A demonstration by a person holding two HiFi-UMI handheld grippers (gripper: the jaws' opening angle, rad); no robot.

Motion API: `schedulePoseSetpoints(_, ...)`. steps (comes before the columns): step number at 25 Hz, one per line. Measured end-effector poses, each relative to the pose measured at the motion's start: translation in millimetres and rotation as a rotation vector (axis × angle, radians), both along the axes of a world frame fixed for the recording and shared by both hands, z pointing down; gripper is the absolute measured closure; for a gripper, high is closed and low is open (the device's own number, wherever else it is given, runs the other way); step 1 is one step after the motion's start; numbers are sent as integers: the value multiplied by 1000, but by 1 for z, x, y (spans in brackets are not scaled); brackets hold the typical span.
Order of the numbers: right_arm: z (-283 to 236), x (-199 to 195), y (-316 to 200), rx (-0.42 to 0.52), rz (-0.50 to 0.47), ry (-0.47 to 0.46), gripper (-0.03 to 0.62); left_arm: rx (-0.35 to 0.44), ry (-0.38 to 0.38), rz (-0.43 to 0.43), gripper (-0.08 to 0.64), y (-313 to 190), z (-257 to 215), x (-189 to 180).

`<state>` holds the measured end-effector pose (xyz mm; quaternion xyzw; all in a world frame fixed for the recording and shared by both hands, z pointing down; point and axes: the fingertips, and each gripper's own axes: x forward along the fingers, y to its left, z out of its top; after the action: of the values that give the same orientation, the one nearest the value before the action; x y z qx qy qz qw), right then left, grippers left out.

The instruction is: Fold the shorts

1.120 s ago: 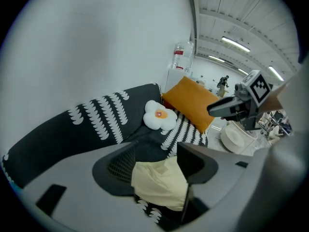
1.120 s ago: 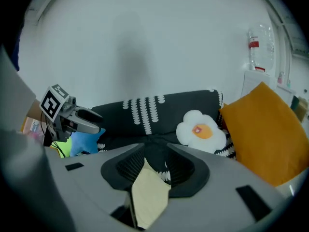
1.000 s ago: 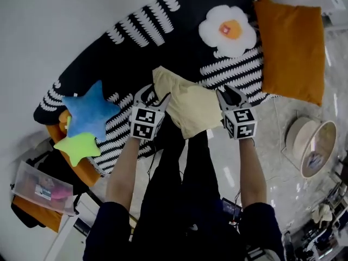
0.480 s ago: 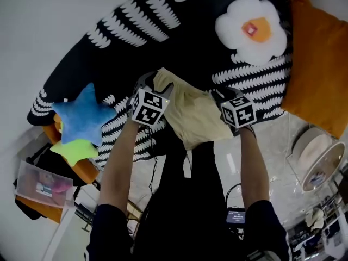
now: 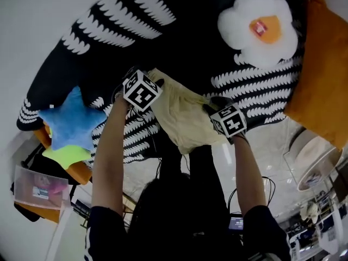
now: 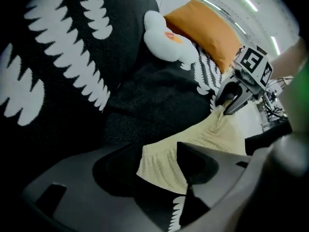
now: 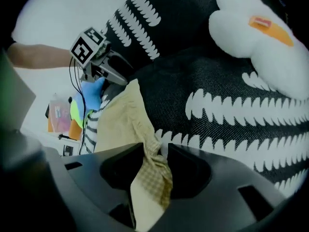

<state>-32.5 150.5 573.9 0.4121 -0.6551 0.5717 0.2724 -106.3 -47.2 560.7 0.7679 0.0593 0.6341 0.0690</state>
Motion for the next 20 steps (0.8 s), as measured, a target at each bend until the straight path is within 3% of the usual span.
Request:
schedulePoseSetpoints(5, 3, -13, -5, -31, 178, -142, 369, -50, -57, 105, 295, 16, 22, -22)
schedulePoseSetpoints(8, 1, -6, -13, -34, 272, -183, 425, -38, -51, 97, 303, 14, 25, -24)
schedulePoseSetpoints(10, 1, -3, -10, -41, 227, -144, 462, -26, -43, 77, 335, 14, 24, -21)
schedulePoseSetpoints(14, 6, -5, 3, -71, 29, 7, 502, 21, -12, 92, 386, 18, 20, -12)
schedulePoseSetpoints(16, 6, -5, 2, -69, 7, 48, 539, 63, 12, 89, 443, 17, 16, -11)
schedulePoseSetpoints(17, 2, -4, -2, -58, 10, 59, 543, 91, 31, 77, 516, 14, 12, -9)
schedulePoseSetpoints(20, -27, 17, -20, 10, 44, 101, 545, 127, 114, 3, 520, 2, -11, -5)
